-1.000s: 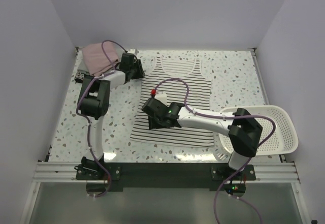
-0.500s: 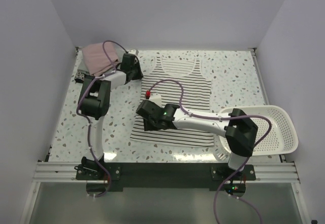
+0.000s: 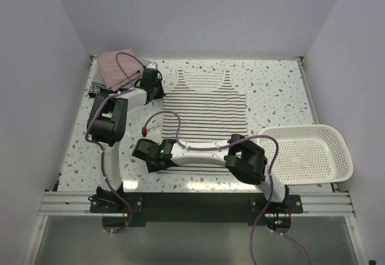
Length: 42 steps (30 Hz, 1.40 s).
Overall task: Fold and stack the tank tops
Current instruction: Flatten the tank top out, then fold the tank top
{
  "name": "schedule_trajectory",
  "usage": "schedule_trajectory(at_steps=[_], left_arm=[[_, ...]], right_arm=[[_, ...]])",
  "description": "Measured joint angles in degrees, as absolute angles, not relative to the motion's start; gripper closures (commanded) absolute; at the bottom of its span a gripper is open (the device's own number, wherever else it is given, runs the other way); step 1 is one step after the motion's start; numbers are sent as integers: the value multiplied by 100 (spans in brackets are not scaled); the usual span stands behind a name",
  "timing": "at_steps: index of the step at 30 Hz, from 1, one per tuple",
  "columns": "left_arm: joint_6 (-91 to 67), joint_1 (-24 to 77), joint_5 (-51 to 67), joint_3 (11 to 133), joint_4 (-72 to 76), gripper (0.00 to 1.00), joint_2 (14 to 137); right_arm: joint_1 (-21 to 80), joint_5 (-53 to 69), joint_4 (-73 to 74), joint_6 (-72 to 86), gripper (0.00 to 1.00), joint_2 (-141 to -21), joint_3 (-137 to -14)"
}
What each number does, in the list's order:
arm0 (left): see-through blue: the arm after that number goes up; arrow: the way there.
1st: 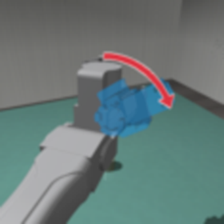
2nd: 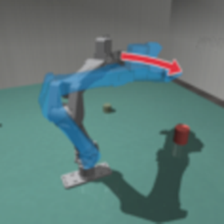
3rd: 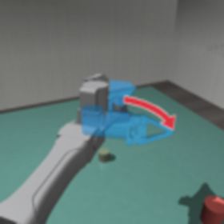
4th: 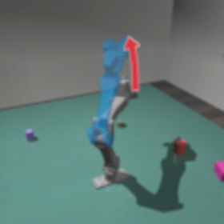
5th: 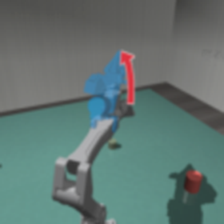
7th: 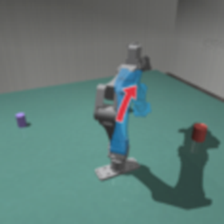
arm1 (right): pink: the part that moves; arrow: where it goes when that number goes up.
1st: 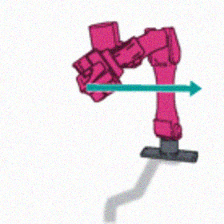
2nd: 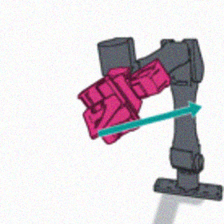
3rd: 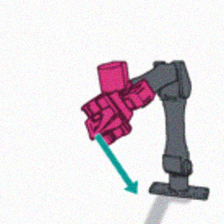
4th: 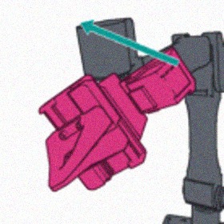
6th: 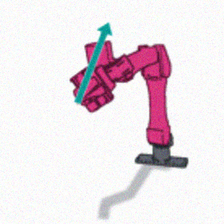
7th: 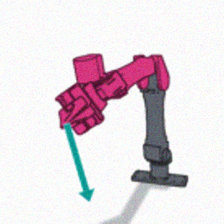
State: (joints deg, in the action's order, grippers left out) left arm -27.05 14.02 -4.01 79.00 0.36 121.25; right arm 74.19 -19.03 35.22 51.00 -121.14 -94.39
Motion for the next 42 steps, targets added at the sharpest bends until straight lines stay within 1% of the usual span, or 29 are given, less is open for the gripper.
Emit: schedule_trajectory(at_steps=[4, 10, 11, 12, 13, 21, 23, 24, 26, 34, 42], left_arm=[[-2786, 1378, -454, 7808, 40, 100, 12062], [-2810, 1326, -460, 7789, 27, 100, 12042], [-2812, 1317, -462, 7789, 25, 100, 12042], [-2818, 1310, -460, 7789, 25, 100, 12042], [-2836, 1299, -458, 7789, 25, 100, 12042], [-2860, 1240, -419, 7789, 32, 100, 12042], [-2893, 1227, -405, 7789, 32, 100, 12042], [-2895, 1227, -403, 7789, 32, 100, 12042], [-2895, 1225, -405, 7789, 30, 100, 12042], [-2958, 1140, -497, 7756, -60, 100, 11987], [-2993, 718, -650, 7529, -410, 100, 11572]], right_arm=[[7559, -1920, 3590, 5103, 60, -12475, -9686], [7703, -2110, 3903, 5144, 63, -12602, -9933], [7725, -2161, 3927, 5146, 65, -12613, -9957], [7747, -2185, 3959, 5151, 70, -12626, -9977], [7767, -2213, 3988, 5153, 71, -12643, -9996], [7839, -2375, 4198, 5162, 72, -12912, -10278], [7839, -2421, 4246, 5159, 78, -12919, -10289], [7839, -2443, 4268, 5155, 89, -12921, -10291], [7839, -2467, 4303, 5157, 100, -12923, -10291], [7909, -2399, 4287, 4993, 100, -12923, -10328], [8141, -2137, 4132, 4788, 100, -12901, -10488]])
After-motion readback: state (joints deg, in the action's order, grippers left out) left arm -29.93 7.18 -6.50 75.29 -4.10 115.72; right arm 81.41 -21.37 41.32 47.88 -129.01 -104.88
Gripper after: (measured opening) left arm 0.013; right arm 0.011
